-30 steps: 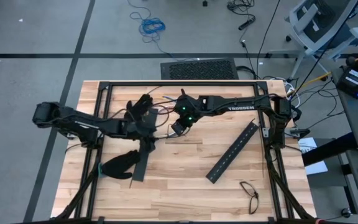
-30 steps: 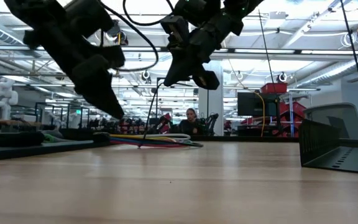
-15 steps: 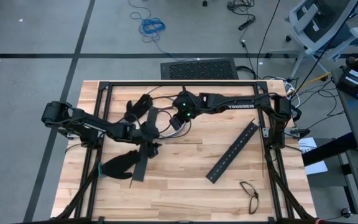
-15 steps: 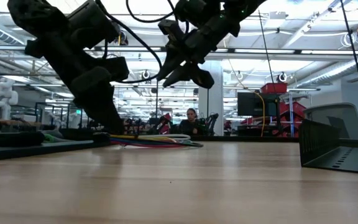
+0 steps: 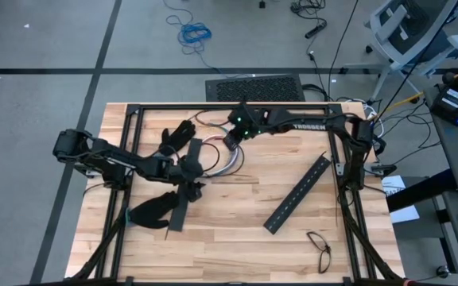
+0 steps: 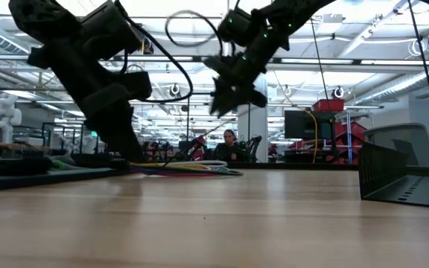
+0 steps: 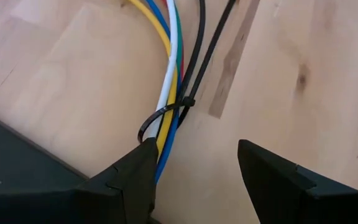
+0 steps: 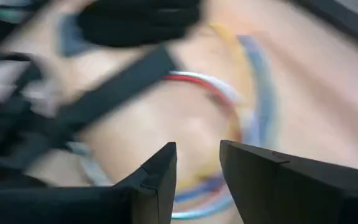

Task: Ziptie cables

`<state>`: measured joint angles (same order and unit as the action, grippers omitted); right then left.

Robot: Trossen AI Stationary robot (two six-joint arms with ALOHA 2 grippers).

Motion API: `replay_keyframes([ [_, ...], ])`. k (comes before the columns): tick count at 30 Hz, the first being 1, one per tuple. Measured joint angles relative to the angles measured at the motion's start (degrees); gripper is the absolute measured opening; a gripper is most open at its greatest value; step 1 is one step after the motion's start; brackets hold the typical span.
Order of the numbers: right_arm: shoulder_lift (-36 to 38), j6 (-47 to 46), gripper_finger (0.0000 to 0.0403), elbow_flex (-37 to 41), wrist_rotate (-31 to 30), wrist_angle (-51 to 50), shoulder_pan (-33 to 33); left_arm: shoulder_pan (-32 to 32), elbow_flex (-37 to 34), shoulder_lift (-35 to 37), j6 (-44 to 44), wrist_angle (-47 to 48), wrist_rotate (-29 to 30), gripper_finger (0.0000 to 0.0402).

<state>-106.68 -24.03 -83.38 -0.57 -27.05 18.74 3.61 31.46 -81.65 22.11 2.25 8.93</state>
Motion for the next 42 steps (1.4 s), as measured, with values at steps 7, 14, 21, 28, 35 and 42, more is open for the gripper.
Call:
replay_keyframes([
  [7, 3.6, 15.7, 0.012, 0.0, -5.8, -18.9, 4.3, 2.4, 0.0, 0.1, -0.5, 3.6, 1.0, 0.0224],
  [14, 10.9, 19.3, 0.012, 0.0, -8.7, -23.8, 10.3, 3.3, 0.0, 0.0, -3.6, 4.0, 3.8, 0.0224],
  [21, 22.8, 15.7, 0.012, 7.8, -4.3, -23.7, 14.0, 3.3, 2.5, 0.0, -8.7, 5.0, 6.6, 0.0224],
  [28, 40.2, -13.2, 0.012, 36.5, 9.3, -5.3, 3.0, 3.2, 2.9, 0.0, -9.5, 4.9, 8.3, 0.0224],
  [35, 37.4, -50.2, 0.012, 56.3, 4.8, 45.7, -13.3, 3.2, 2.9, 0.4, -12.5, 5.4, 6.4, 0.0224],
  [42, 19.2, -45.8, 0.011, 46.6, 3.6, 51.7, -15.0, 3.5, 2.9, 4.6, -12.2, 15.6, 6.2, 0.0224],
])
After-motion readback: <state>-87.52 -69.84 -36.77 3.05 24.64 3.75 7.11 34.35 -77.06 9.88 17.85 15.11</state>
